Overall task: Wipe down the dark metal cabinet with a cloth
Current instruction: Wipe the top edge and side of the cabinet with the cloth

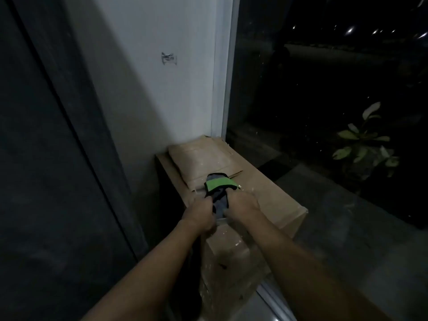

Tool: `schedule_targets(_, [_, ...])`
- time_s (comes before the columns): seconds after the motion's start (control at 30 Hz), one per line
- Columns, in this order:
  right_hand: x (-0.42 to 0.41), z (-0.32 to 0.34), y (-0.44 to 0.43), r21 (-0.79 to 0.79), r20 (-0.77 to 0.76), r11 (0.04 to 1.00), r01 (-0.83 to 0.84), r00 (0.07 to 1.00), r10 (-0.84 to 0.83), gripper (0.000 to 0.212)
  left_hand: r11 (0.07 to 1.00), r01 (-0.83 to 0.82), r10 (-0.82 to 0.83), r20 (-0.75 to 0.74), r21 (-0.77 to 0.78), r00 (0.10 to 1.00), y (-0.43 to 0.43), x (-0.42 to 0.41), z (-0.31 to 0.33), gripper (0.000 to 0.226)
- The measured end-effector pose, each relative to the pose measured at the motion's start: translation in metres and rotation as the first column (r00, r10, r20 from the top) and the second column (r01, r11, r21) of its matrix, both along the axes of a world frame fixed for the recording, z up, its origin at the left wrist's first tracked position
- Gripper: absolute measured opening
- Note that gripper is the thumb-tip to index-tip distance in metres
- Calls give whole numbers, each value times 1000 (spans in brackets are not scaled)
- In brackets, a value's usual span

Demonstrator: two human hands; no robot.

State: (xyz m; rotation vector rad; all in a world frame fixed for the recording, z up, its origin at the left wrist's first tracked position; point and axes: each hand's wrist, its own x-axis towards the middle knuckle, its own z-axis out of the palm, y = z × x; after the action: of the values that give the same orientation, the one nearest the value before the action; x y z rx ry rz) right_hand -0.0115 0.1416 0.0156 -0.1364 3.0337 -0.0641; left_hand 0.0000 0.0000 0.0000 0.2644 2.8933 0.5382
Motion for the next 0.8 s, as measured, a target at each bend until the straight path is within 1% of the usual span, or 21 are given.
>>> schedule_targets(0.07, [-4, -3, 0, 88, 6, 996, 14, 1000, -15, 40, 999, -1, 0, -14, -44, 1000, 0, -3, -2, 27])
schedule_targets(0.17, [-8, -12, -2, 165, 33, 985, 53, 998, -59, 50, 996, -22, 22, 4, -83, 1000, 2, -2, 0, 26])
schedule_targets(0.23, [-9, -17, -5, 164, 33, 985, 53, 998, -59, 53, 995, -38, 36, -23, -93, 999, 4, -2, 0, 28])
schedule_targets(0.3, [-10, -21, -3, 135, 0, 989, 65, 998, -65, 51, 995, -53, 47, -58, -88, 997, 3, -3, 1, 28])
schedule_targets(0.43, [-12, -23, 2, 97, -47, 994, 57, 998, -52, 48, 999, -49, 49, -77, -3, 996, 3, -6, 2, 26])
schedule_targets(0.53, [-13, -24, 4, 19, -28, 998, 56, 998, -55, 37, 993, -33, 41, -66, 115, 997, 4, -6, 1, 21])
schedule_targets(0.63, [-7, -26, 4, -34, -64, 999, 40, 997, -42, 27, 979, -79, 77, 19, 190, 997, 4, -2, 4, 26])
schedule_targets(0.67, [-6, -27, 6, -83, -85, 996, 29, 996, -36, 22, 970, -97, 88, 54, 223, 995, 3, 0, 6, 32])
schedule_targets(0.73, [-1, -26, 11, -246, -114, 969, 2, 993, -31, 17, 953, -109, 87, 90, 284, 992, 3, 2, 10, 54])
schedule_targets(0.8, [4, -23, 17, -431, -122, 902, -17, 992, -39, 20, 942, -104, 81, 83, 320, 993, 1, 4, 14, 71])
